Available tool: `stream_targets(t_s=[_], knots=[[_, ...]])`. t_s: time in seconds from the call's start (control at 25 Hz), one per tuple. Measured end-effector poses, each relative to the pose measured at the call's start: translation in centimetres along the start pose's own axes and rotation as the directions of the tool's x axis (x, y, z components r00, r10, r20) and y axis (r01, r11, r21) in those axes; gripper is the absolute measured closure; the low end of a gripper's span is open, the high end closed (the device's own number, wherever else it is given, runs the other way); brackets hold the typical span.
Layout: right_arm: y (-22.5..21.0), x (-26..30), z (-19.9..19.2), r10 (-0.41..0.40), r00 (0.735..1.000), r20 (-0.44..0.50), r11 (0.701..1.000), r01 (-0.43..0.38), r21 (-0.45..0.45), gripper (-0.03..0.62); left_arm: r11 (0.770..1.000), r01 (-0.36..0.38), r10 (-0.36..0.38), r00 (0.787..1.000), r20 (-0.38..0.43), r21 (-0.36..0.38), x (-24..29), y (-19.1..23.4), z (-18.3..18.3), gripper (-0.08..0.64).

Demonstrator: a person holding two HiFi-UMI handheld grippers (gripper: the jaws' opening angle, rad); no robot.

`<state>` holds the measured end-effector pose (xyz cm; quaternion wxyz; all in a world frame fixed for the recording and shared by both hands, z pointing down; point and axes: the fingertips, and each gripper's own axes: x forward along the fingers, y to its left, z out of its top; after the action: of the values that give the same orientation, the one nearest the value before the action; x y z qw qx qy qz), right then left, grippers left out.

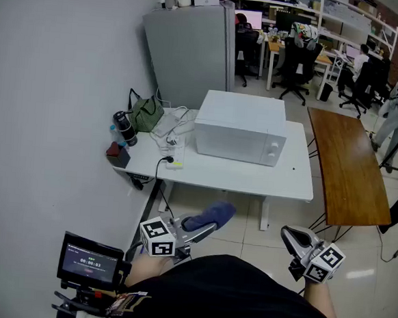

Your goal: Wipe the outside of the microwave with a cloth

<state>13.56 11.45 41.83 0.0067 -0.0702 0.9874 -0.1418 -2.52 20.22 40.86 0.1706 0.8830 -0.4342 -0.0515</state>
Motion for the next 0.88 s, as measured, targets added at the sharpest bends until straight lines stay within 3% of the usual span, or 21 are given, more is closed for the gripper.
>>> stream_targets(t_s=[0.16, 0.32, 0.56, 0.88], knots=[[-2.1, -0.6, 1.4, 0.010, 1.000, -0.021, 0.999, -0.011, -0.043, 0.588, 0.999, 0.034, -0.034, 0.999, 0.024, 0.003, 3.0, -0.1, -0.2, 0.505], [-2.9, 2.3, 1.7, 0.041, 0.999, -0.033, 0.998, -0.042, -0.045, 0.588, 1.000, 0.007, -0.007, 1.000, 0.012, 0.002, 2.4, 2.1, 0.8, 0.505], [-4.8, 15.1, 3.3, 0.024, 0.998, -0.056, 0.993, -0.030, -0.110, 0.588, 0.999, 0.010, -0.014, 0.996, 0.087, 0.040, -2.8, 14.5, 4.4, 0.505], [-5.8, 28.2, 7.0, -0.047, 0.997, -0.060, 0.990, 0.039, -0.137, 0.588, 0.995, 0.034, -0.032, 0.999, -0.026, 0.091, -6.7, 30.8, 10.8, 0.505]])
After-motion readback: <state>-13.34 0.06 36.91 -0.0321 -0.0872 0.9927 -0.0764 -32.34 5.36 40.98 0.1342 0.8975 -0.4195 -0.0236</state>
